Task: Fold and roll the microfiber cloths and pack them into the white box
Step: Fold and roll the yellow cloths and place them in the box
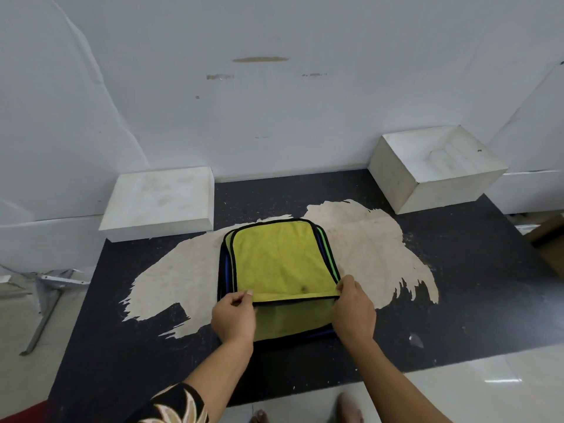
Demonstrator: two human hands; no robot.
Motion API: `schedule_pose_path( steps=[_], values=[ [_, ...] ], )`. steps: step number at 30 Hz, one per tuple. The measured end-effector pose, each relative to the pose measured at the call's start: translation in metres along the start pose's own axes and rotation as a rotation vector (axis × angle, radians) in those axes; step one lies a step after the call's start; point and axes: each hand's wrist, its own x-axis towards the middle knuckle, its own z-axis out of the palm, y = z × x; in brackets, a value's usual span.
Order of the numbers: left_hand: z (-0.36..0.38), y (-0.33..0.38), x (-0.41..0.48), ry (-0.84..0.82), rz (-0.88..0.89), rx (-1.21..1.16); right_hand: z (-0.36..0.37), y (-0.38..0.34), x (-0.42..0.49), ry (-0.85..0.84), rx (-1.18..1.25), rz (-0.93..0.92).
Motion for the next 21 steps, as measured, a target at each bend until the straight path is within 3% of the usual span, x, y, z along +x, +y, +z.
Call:
schedule_pose_path(
  steps=[9, 14, 19, 21],
  values=[
    [-0.002, -0.009, -0.003, -0.106, -0.148, -0.01, -0.01, 0.005, 0.001, -0.076, 0.128, 0.189],
    [-0.008, -0.01, -0.006, -0.033, -0.167, 0.041, -0.011, 0.004, 0.007, -0.18, 0.284, 0.292],
    [-0.017, -0.008, -0.007, -0.014, -0.082, 0.105, -0.006, 0.002, 0.016, -0.297, 0.802, 0.611],
    [-0.02, -0.006, -0.004, -0.056, -0.074, 0.089, -0.009, -0.001, 0.018, -0.323, 0.946, 0.644]
  ],
)
